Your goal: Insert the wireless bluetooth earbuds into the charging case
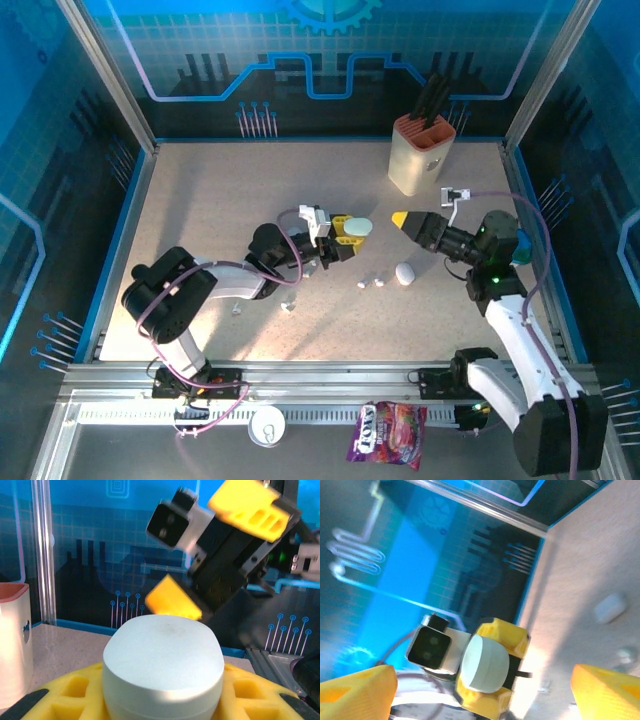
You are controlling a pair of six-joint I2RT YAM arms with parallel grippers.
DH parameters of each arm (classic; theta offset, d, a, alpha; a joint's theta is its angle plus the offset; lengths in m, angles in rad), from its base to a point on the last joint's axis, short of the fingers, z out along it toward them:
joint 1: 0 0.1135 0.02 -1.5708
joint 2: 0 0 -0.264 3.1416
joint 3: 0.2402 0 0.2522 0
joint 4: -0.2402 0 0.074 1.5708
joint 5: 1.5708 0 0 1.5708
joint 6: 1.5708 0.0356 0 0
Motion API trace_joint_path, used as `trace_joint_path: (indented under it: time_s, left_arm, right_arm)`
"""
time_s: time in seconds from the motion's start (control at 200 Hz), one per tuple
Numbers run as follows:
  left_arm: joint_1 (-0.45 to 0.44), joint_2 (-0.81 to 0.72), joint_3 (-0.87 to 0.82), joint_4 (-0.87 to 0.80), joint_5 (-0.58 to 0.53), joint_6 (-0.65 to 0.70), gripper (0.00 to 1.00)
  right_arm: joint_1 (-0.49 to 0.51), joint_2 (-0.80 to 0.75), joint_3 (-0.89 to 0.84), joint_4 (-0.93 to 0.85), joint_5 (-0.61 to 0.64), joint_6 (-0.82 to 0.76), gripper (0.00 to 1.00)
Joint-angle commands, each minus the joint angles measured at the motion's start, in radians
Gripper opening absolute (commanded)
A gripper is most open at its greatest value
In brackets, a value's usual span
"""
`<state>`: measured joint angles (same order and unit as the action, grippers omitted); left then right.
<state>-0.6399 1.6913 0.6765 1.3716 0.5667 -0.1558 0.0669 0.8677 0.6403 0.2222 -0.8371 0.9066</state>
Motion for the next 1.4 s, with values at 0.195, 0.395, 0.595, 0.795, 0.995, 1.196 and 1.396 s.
trace_joint_path:
  time_s: [0.195, 0.395, 0.595, 0.795, 0.995, 1.196, 1.396]
  left_arm:
    - [0.028, -0.082, -0.088, 0.029, 0.055, 0.015, 0.23]
    - [0.029, -0.102, -0.115, 0.029, 0.101, 0.006, 0.22]
    - [0.028, -0.126, -0.134, 0.029, 0.102, -0.002, 0.21]
    - [0.028, -0.128, -0.129, 0.029, 0.107, -0.024, 0.21]
    - [0.028, -0.125, -0.133, 0.029, 0.102, -0.037, 0.21]
    - [0.029, -0.109, -0.14, 0.029, 0.096, -0.029, 0.22]
    - [0.029, -0.11, -0.144, 0.03, 0.094, -0.021, 0.22]
  right_arm:
    - [0.218, 0.029, 0.232, -0.538, 0.173, -0.872, 0.93]
    - [0.389, 0.134, 0.333, -0.592, 0.359, -1.072, 0.99]
    - [0.42, 0.229, 0.373, -0.584, 0.38, -1.111, 1.0]
    - [0.434, 0.284, 0.38, -0.551, 0.465, -1.104, 1.0]
    - [0.37, 0.275, 0.369, -0.478, 0.531, -0.974, 0.99]
    - [0.342, 0.27, 0.36, -0.428, 0.494, -0.924, 0.98]
    - [0.33, 0.268, 0.363, -0.405, 0.458, -0.906, 0.98]
